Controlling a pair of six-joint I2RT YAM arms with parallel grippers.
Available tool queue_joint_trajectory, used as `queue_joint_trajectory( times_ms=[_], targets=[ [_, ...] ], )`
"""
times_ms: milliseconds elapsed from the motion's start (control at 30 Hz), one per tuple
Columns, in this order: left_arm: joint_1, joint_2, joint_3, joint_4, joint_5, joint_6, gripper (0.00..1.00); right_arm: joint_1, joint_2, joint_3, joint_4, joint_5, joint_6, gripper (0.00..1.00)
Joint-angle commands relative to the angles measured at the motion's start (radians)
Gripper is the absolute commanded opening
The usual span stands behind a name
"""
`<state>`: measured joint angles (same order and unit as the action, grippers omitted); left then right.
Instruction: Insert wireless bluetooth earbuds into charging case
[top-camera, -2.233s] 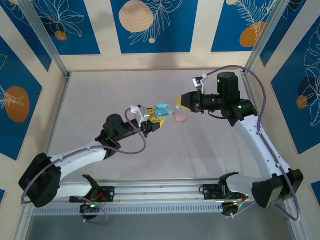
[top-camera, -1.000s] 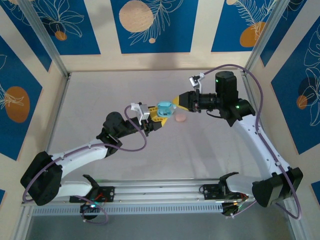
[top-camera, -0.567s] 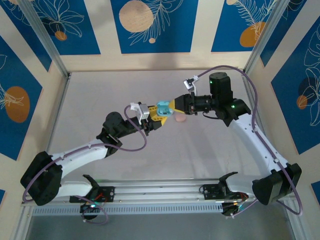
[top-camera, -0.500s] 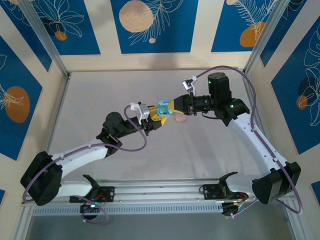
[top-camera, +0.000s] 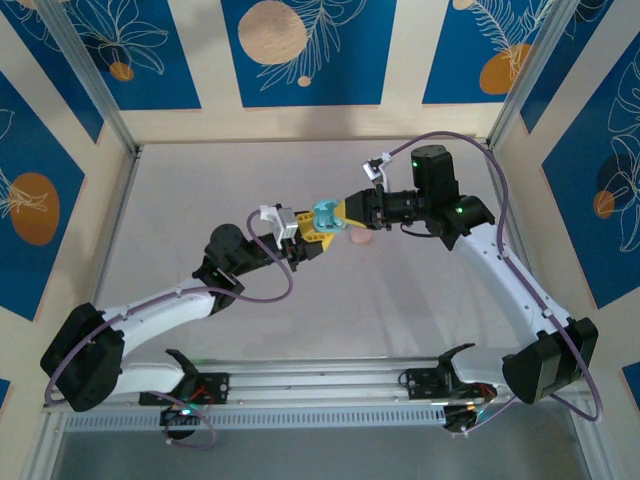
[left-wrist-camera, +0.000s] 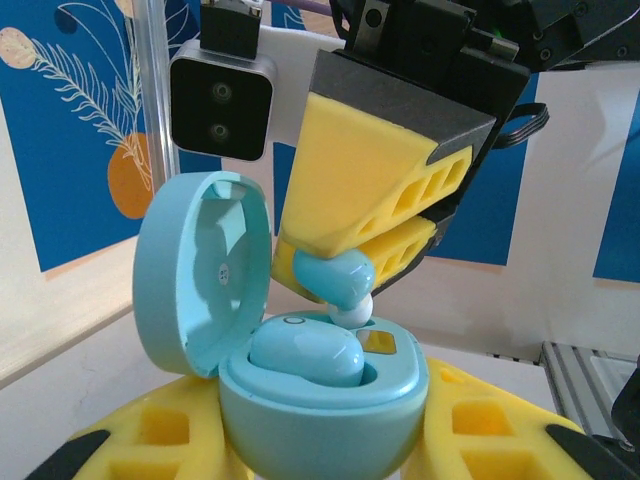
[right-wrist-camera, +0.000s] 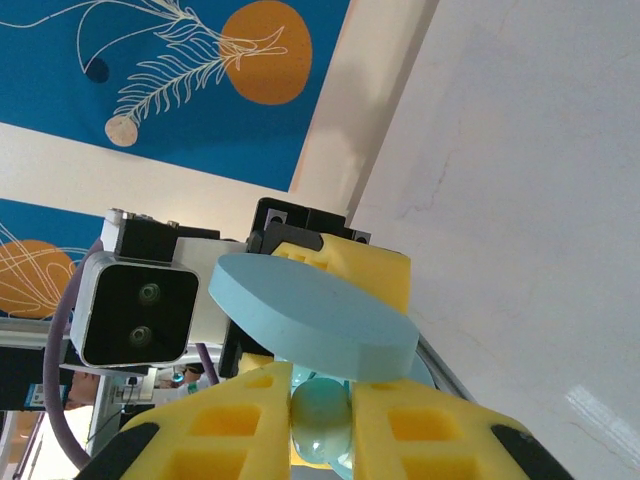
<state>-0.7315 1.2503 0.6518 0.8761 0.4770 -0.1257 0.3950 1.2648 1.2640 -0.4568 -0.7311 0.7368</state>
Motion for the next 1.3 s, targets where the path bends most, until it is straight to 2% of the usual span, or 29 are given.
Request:
queue_joint_trajectory(
  times_ms=[0,133,233,433,867,1100,1267],
  targets=[
    [-0.006,-0.024,0.033,0.060,0.036,-0.013,0.27,0.010,0.005,-0.003,0.001,0.025,-0.011,0.21],
    [-0.006,-0.023,0.029,0.072,0.030,-0.018,0.27,0.024,0.003,-0.011,0.020,0.035,-0.008,0.21],
    [-0.006,-0.024,0.026,0.087,0.024,-0.024,0.27,0.037,0.011,0.008,-0.040,0.075,-0.050,0.22],
    [-0.006,-0.035,0.019,0.091,0.012,-0.022,0.27,0.038,0.006,0.030,-0.137,0.167,-0.109,0.29],
    [-0.006,-0.047,0.014,0.060,0.000,0.001,0.27,0.044,-0.020,0.067,-0.185,0.203,-0.125,0.47],
    [-0.006,-0.050,0.012,0.044,-0.002,0.012,0.27,0.034,-0.050,0.079,-0.192,0.195,-0.133,0.52],
    [-0.006,-0.054,0.006,0.009,-0.008,0.038,0.27,0.010,-0.105,0.037,-0.085,0.191,-0.083,0.54]
  ],
)
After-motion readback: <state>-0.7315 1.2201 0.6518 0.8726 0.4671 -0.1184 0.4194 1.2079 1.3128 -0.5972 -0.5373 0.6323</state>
